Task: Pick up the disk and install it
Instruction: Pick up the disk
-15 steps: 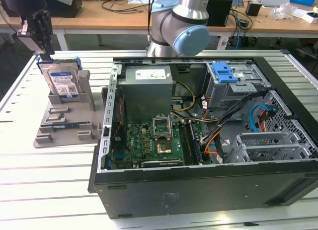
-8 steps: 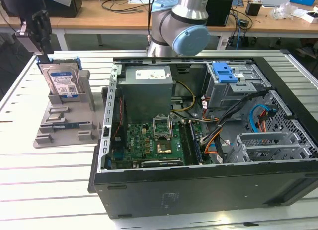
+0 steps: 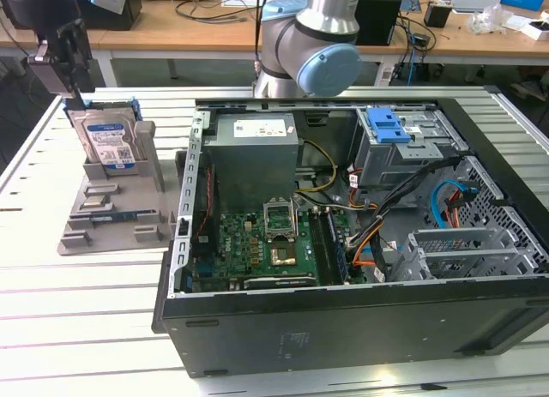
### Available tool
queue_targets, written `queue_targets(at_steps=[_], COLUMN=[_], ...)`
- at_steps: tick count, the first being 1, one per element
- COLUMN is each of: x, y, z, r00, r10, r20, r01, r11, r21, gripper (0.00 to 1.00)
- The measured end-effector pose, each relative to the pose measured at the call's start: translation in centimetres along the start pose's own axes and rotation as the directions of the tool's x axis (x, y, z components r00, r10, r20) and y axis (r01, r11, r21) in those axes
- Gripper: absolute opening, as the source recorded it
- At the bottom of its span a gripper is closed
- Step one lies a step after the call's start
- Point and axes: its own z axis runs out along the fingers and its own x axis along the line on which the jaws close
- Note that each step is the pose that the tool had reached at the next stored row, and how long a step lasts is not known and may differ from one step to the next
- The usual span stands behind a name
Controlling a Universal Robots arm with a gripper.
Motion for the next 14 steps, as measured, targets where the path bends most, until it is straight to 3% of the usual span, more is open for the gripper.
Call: queue_targets(at_steps=[6, 7, 8, 11, 14], x=[-0.52, -0.51, -0.52, -0.51, -0.52], y=[0.43, 0.51, 0.51, 0.47, 0.42], z=[0.86, 1.33, 1.79, 3.37, 4.35], r00=[0.9997, 0.9992, 0.9988, 0.9971, 0.9967], r10=[-0.024, -0.037, -0.048, -0.075, -0.08], r20=[-0.0043, -0.0113, -0.0126, -0.0133, -0.0133], r01=[0.024, 0.037, 0.048, 0.075, 0.08], r11=[0.9997, 0.9993, 0.9989, 0.9972, 0.9968], r21=[-0.0003, -0.0005, -0.0006, -0.0009, -0.0025], gripper=[0.56, 0.56, 0.56, 0.56, 0.56])
